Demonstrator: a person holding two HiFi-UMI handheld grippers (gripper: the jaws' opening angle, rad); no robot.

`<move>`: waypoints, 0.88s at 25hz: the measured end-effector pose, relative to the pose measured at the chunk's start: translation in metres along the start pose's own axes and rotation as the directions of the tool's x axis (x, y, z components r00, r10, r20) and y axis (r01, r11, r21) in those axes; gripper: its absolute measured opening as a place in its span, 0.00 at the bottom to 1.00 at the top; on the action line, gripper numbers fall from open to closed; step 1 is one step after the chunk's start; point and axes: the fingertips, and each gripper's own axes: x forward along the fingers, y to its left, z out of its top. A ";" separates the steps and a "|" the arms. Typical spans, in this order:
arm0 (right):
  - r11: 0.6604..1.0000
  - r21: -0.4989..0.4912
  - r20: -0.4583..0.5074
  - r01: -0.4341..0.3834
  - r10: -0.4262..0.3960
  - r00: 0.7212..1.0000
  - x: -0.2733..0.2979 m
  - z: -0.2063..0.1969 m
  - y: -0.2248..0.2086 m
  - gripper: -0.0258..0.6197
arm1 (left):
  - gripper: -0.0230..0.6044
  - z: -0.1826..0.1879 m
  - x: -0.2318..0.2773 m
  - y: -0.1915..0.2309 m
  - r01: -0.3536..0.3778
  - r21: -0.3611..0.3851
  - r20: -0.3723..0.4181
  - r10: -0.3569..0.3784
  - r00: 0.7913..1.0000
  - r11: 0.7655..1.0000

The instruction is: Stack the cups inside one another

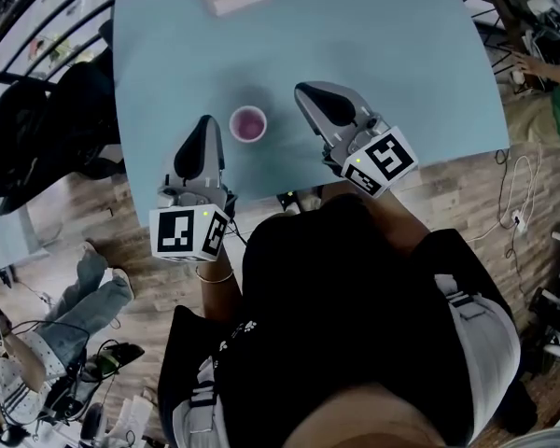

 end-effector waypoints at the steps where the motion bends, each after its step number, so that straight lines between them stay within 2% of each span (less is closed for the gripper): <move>1: 1.000 0.001 0.002 0.000 0.000 1.000 0.000 0.001 0.000 0.06 | 0.02 0.000 0.000 -0.001 0.000 -0.001 -0.001 0.000 1.000 1.000; 9: 1.000 0.006 0.003 -0.006 0.006 1.000 0.006 0.002 0.000 0.06 | 0.02 -0.001 -0.004 0.008 -0.018 -0.008 -0.001 0.018 1.000 1.000; 22: 1.000 0.003 -0.007 0.000 0.000 1.000 0.008 0.001 -0.002 0.06 | 0.02 -0.002 0.000 0.009 -0.004 -0.018 0.002 0.004 1.000 1.000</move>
